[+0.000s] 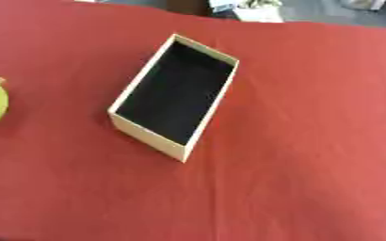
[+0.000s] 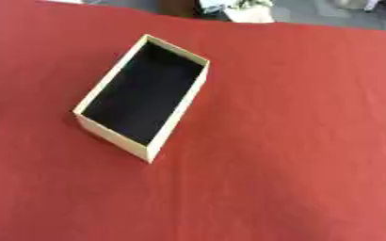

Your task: Pick up objects on the table and place them in the box.

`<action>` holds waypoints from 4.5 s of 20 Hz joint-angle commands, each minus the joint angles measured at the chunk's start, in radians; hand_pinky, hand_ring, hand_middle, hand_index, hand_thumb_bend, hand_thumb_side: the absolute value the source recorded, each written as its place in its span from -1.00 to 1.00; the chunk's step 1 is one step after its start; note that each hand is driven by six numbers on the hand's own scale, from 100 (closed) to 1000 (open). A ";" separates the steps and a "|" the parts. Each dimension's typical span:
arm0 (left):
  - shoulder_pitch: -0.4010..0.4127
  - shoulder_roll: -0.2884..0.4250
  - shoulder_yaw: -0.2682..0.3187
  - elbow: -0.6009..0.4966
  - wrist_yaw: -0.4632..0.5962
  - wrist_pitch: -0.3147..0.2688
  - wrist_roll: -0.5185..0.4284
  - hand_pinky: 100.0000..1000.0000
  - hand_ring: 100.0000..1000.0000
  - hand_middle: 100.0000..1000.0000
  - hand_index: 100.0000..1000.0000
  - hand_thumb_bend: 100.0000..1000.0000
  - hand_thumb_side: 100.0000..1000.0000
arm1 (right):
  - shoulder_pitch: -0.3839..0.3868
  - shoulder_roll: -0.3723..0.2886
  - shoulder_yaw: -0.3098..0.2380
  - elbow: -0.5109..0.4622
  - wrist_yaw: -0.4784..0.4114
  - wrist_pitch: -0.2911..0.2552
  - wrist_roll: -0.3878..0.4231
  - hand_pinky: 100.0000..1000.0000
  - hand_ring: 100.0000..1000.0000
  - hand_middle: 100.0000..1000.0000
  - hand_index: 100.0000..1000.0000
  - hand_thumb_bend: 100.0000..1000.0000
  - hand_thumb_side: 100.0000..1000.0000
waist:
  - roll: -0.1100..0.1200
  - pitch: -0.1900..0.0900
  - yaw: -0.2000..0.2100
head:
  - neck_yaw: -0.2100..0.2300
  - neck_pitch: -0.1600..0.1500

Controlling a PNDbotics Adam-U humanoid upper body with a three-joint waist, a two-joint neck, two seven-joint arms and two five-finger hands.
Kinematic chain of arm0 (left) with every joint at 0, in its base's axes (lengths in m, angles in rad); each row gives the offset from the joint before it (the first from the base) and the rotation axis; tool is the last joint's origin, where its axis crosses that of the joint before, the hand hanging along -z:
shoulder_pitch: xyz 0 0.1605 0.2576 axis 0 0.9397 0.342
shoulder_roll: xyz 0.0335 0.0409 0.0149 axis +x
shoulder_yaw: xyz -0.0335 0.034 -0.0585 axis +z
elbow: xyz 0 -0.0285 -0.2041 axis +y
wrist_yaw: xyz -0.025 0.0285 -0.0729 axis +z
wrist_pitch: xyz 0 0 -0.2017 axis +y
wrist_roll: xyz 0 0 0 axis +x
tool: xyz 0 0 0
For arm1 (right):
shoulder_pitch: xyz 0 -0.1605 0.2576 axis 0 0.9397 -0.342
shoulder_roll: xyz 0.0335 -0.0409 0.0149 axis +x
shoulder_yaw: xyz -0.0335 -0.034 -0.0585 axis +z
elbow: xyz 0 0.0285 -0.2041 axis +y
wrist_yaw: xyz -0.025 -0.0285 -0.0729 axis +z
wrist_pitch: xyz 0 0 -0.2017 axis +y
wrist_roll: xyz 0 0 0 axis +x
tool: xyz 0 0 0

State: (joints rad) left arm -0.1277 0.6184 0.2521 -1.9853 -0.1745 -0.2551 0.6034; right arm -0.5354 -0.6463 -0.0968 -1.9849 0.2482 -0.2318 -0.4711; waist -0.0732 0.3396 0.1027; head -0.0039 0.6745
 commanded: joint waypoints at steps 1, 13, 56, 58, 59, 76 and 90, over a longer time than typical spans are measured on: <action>0.007 0.059 0.018 -0.015 -0.014 -0.002 0.001 0.14 0.58 0.51 0.59 -0.72 0.37 | -0.005 -0.029 -0.008 -0.015 0.000 0.002 -0.001 0.60 0.71 0.70 0.71 -1.00 0.68 | 0.005 -0.017 0.000 | 0.014 -0.006; 0.029 0.104 0.003 -0.015 -0.046 0.003 -0.012 0.14 0.58 0.51 0.59 -0.73 0.38 | -0.008 -0.033 -0.006 -0.015 0.000 0.002 0.002 0.61 0.71 0.70 0.70 -1.00 0.69 | 0.006 -0.017 0.000 | 0.069 -0.027; 0.195 0.332 0.067 0.104 -0.273 0.457 -0.682 0.62 0.81 0.63 0.78 -0.22 -0.59 | 0.005 -0.055 -0.001 -0.015 0.004 0.010 0.003 0.60 0.71 0.69 0.70 -1.00 0.70 | 0.020 -0.011 -0.002 | 0.057 -0.004; 0.177 0.340 0.074 0.150 -0.260 0.485 -0.710 0.62 0.81 0.63 0.78 -0.22 -0.59 | 0.006 -0.055 -0.001 -0.015 0.004 0.011 0.003 0.60 0.71 0.69 0.70 -1.00 0.70 | 0.020 -0.011 -0.003 | 0.057 -0.004; 0.167 0.344 0.075 0.173 -0.254 0.499 -0.723 0.61 0.81 0.63 0.79 -0.23 -0.58 | 0.006 -0.054 -0.001 -0.015 0.004 0.011 0.003 0.60 0.71 0.69 0.70 -1.00 0.70 | 0.020 -0.012 -0.003 | 0.057 -0.003; 0.041 0.434 -0.001 0.338 -0.082 0.524 -0.877 0.64 0.83 0.64 0.79 -0.06 -0.08 | 0.003 -0.050 0.012 -0.015 -0.008 0.010 0.012 0.60 0.69 0.68 0.69 -1.00 0.71 | 0.029 -0.011 -0.009 | 0.070 0.003; -0.058 0.449 -0.082 0.488 -0.040 0.479 -0.976 0.62 0.82 0.60 0.75 -0.08 -0.10 | -0.004 -0.043 0.020 -0.015 -0.016 0.010 0.023 0.60 0.69 0.68 0.68 -1.00 0.72 | 0.026 -0.008 -0.019 | 0.083 0.011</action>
State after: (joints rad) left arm -0.1746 1.0224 0.1639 -1.4964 -0.2230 0.2285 -0.3654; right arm -0.5274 -0.6656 -0.0723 -1.9849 0.2410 -0.2209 -0.4512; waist -0.0519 0.3481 0.0830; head 0.0763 0.6837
